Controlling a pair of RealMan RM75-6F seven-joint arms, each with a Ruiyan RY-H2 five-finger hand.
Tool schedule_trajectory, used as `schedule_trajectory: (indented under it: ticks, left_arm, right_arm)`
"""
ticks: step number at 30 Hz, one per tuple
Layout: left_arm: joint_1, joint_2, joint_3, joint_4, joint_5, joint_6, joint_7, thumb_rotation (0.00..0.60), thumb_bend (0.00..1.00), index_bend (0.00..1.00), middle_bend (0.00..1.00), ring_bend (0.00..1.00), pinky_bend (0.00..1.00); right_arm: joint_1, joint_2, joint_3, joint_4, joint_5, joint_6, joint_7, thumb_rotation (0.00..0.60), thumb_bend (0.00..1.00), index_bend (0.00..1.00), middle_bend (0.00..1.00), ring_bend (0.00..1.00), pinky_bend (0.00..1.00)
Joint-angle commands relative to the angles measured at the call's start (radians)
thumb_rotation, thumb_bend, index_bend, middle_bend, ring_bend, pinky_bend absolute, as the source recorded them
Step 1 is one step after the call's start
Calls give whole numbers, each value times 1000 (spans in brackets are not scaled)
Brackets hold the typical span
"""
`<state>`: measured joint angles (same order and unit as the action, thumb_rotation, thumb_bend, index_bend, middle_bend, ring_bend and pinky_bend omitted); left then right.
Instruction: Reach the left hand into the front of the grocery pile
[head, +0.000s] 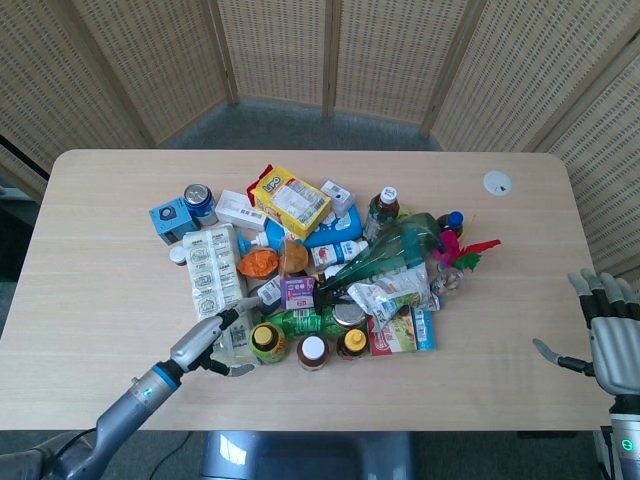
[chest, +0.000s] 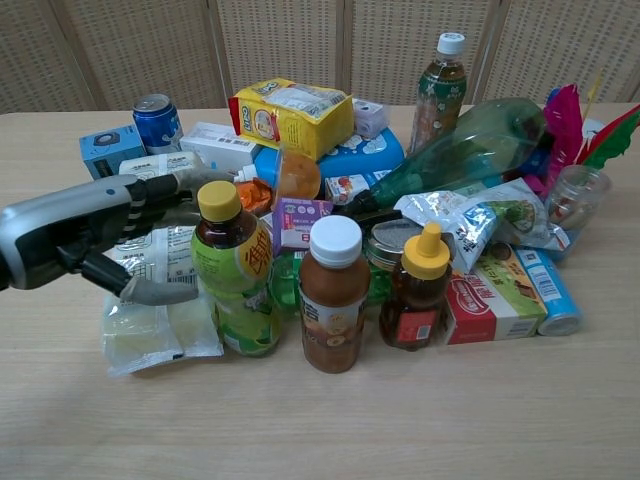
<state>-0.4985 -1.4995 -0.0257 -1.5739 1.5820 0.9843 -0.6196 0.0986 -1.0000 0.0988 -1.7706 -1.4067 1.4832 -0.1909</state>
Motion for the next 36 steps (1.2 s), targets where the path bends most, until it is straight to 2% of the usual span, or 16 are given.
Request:
schedule_trajectory:
  ticks: [1,4,6,8,10,13,15,19,24,36]
  left_arm:
    - [-25,-51,-3,42,-7,-14,-39,600,260,0,0,0,0]
    - [-40,-99,-5,78,-12,-18,-93,600,259,0,0,4,0]
    - [-44,-126,-10,101,-19,-14,-127,600,260,15,23,80,0]
    - [-45,-153,-13,125,-26,-4,-151,600,269,120,139,261,3]
    - [-41,-176,-17,148,-35,12,-162,600,312,297,327,456,80]
    - [-34,-202,-30,170,-63,28,-179,600,384,468,491,590,234]
    - [-32,-209,-40,171,-83,28,-195,600,421,528,549,644,298]
    - [-29,-204,-58,167,-110,35,-226,600,431,565,595,699,364]
    - [-28,-174,-77,143,-124,42,-272,600,427,567,603,709,378]
    - [-25,-66,-139,9,-154,72,-347,600,417,566,604,728,415]
  right_arm:
    - [-4,5,1,1,3,3,3,345,181,29,0,0,0]
    - [-8,11,2,2,7,5,6,343,179,29,0,0,0]
    - [-9,14,3,1,7,7,7,342,178,29,0,0,0]
    - [-12,17,3,0,7,10,7,347,178,28,0,0,0]
    - [-15,21,4,-1,10,11,7,349,179,28,0,0,0]
    - [-16,24,4,-1,15,8,5,345,180,29,0,0,0]
    - [-15,23,4,-2,16,5,5,343,180,28,0,0,0]
    - [-12,18,6,0,15,0,3,345,178,28,0,0,0]
    - [-7,12,7,3,19,-12,1,342,179,28,0,0,0]
    - [-11,2,3,18,7,-8,25,347,179,26,0,0,0]
